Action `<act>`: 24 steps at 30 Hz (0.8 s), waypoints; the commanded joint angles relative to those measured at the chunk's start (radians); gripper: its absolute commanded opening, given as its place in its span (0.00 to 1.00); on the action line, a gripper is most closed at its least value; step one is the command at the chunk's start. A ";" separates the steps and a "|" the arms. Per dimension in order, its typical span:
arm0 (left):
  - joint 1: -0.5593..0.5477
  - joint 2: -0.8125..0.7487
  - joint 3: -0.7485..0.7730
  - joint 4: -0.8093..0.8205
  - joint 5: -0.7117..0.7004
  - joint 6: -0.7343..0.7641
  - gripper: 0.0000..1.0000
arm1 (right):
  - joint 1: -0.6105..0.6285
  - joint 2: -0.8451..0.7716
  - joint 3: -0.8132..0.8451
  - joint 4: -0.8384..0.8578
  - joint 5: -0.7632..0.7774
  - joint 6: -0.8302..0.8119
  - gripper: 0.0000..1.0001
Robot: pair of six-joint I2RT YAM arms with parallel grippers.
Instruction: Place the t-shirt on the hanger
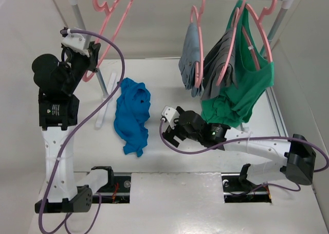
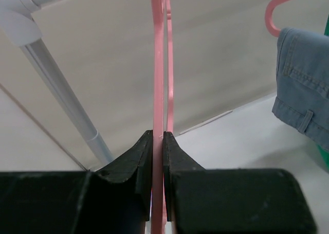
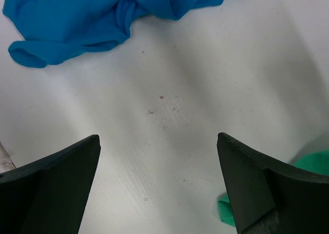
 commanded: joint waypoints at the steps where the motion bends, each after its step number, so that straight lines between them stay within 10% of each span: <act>1: 0.000 -0.077 -0.061 0.060 -0.004 0.032 0.00 | 0.010 -0.020 0.066 0.008 -0.011 -0.008 1.00; 24: 0.000 -0.702 -0.771 -0.015 -0.126 0.181 0.00 | 0.074 0.029 0.406 -0.051 0.064 -0.013 1.00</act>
